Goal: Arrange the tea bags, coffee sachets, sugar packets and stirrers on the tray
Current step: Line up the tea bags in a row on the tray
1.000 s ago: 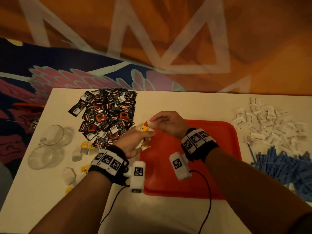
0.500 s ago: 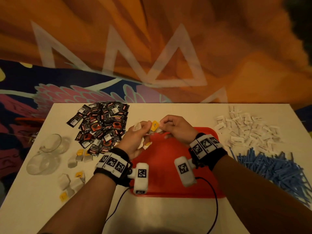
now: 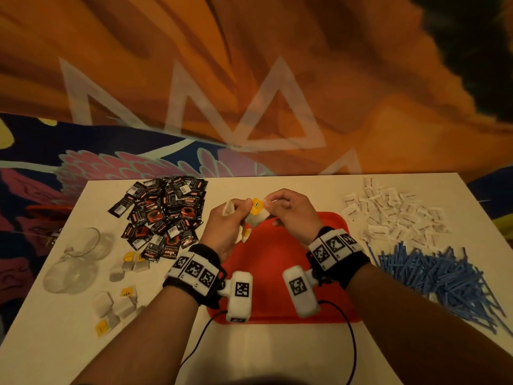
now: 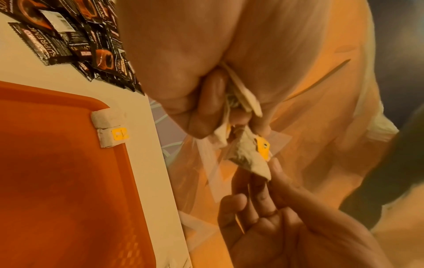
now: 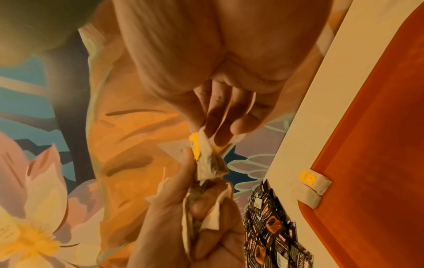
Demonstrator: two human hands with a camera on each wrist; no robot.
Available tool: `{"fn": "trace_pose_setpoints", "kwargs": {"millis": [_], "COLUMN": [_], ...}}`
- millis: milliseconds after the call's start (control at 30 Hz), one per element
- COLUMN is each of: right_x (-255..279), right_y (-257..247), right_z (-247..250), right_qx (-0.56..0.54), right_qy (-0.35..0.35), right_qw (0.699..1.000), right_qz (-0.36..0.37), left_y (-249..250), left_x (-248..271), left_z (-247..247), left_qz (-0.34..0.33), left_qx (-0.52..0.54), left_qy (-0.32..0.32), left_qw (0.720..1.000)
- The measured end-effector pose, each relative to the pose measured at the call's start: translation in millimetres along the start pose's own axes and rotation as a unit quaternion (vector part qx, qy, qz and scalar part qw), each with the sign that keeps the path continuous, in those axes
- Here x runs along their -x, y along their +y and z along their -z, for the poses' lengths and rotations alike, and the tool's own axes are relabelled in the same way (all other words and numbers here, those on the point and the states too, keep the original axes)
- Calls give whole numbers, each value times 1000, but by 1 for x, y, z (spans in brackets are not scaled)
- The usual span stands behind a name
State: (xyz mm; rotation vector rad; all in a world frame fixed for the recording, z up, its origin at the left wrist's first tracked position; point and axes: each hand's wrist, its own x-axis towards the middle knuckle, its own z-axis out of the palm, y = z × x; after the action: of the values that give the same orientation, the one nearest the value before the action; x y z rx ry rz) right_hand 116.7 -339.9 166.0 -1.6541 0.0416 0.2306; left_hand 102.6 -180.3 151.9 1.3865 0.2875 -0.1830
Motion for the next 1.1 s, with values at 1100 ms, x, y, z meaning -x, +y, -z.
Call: {"fn": "trace_pose_setpoints", "kwargs": {"millis": [1100], "right_x": [8], "right_y": [-48], "right_z": [-24], "right_qx": [-229], "right_qy": [-52], "right_qw": [966], "right_qz": [-110], "left_y": [27], "left_x": [2], "left_z": [37], "left_qz": [196], "left_qx": [145], "left_qy": [-10], "left_qw": [970]}}
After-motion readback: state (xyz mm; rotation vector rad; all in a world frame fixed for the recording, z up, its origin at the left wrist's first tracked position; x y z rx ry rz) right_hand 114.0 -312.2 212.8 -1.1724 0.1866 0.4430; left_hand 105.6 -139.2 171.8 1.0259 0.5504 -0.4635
